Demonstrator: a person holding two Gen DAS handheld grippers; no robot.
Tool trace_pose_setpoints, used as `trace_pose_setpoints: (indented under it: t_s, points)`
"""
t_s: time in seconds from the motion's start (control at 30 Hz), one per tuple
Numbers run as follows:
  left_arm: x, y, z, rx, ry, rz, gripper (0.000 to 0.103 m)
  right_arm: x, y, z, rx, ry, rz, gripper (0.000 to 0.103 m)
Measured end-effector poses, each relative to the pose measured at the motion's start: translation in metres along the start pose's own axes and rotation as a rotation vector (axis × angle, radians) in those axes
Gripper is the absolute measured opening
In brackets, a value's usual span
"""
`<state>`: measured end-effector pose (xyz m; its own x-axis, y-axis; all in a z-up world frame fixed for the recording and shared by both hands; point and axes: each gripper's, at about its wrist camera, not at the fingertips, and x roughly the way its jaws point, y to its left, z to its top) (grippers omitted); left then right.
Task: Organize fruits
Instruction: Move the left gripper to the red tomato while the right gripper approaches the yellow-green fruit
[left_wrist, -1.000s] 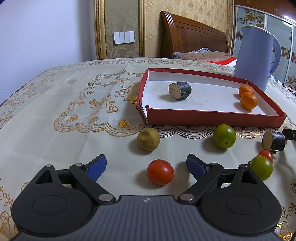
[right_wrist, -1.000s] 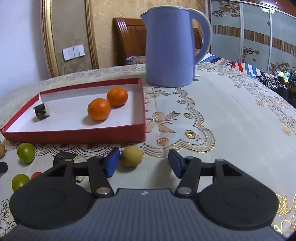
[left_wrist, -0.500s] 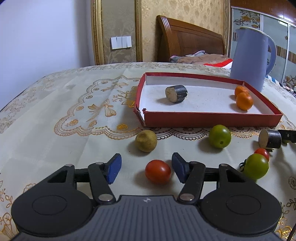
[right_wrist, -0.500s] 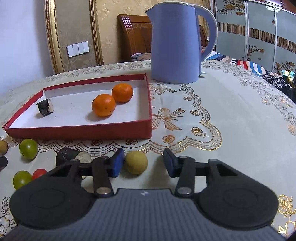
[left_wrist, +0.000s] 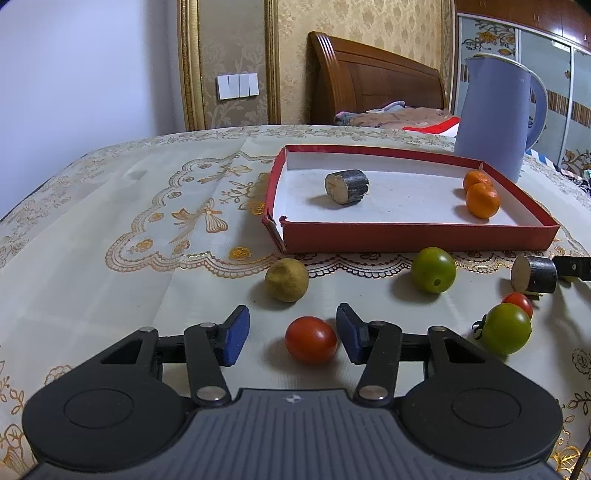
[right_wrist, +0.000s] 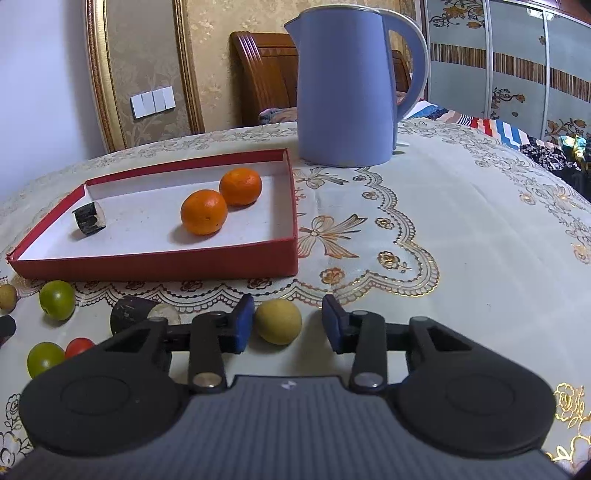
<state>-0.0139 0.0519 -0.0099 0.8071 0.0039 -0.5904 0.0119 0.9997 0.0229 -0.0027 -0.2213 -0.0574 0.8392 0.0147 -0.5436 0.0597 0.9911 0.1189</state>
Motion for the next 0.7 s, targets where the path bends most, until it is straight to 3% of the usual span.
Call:
trace_pose_setpoints:
  t_s: [0.43,0.57,0.7]
  points:
    - [-0.0003,0.0012,0.0004,-0.010,0.000,-0.009,0.051,-0.0048,-0.0051,-0.0026,0.007,0.000,0.023,0.043]
    - [0.0006,0.0002,0.0001,-0.009,0.005,-0.009,0.063,-0.0041,0.0004,-0.0033,-0.023,0.004,0.011,0.045]
    - [0.0006,0.0002,-0.0001,-0.012,0.005,-0.012,0.063,-0.0055,-0.0001,-0.0037,-0.018,-0.001,-0.014,0.035]
